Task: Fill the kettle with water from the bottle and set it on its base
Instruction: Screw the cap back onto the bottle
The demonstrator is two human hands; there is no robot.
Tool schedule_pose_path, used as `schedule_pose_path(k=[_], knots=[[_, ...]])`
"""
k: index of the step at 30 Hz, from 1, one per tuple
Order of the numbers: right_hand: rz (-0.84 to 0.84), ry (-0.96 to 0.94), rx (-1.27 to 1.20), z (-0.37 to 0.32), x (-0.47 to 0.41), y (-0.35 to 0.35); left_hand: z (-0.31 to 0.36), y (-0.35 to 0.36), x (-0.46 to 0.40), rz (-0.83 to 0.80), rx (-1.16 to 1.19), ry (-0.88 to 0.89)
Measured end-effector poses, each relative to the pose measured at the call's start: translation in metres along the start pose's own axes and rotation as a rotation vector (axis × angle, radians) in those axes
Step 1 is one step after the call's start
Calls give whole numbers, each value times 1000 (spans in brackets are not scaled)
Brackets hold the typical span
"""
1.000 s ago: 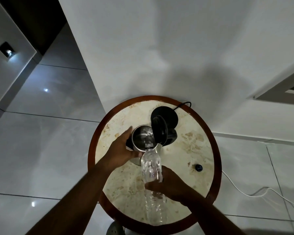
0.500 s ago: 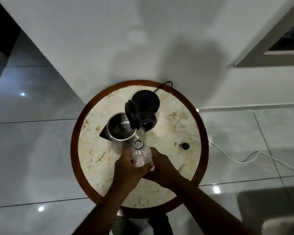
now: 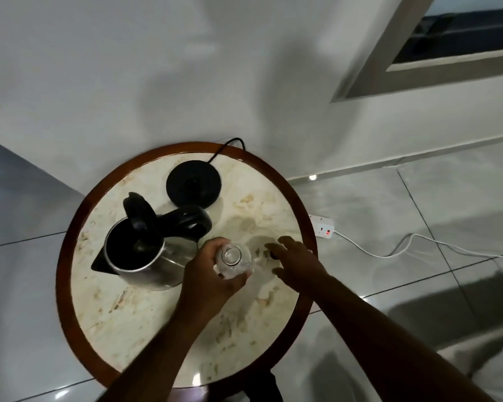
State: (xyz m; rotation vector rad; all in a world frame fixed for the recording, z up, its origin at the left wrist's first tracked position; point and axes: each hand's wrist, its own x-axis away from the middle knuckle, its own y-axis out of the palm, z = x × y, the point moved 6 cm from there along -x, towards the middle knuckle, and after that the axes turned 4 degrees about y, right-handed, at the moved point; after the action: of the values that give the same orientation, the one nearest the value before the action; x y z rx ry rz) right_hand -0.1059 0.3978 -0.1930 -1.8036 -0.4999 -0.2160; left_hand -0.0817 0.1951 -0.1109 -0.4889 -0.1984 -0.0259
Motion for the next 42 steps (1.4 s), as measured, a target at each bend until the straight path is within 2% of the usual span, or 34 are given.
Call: schedule_pose_path(k=[4, 7, 9, 11, 14, 18, 21, 24, 35, 42], knots=[[81, -59, 32, 8, -12, 12, 9, 10, -12, -69, -35, 64], [62, -64, 16, 4, -16, 7, 8, 12, -14, -117, -35, 72], [103, 13, -188, 1, -12, -13, 6, 12, -13, -147, -21, 67], [231, 59, -444, -7, -2, -53, 5, 12, -12, -180, 6, 48], [284, -175, -598, -48, 24, -115, 5, 13, -12, -226, 32, 46], [99, -474, -278, -109, 51, -147, 8, 12, -14, -281, 34, 100], [72, -600, 26, -130, 56, -143, 6, 13, -21, -312, 12, 63], [61, -608, 169, -129, 58, -140, 3, 16, -27, -335, -4, 33], [0, -669, 338, -146, 59, -136, -11, 17, -23, -393, 22, -22], [-116, -546, 378, -142, 31, -129, -6, 15, -30, -413, -1, 31]])
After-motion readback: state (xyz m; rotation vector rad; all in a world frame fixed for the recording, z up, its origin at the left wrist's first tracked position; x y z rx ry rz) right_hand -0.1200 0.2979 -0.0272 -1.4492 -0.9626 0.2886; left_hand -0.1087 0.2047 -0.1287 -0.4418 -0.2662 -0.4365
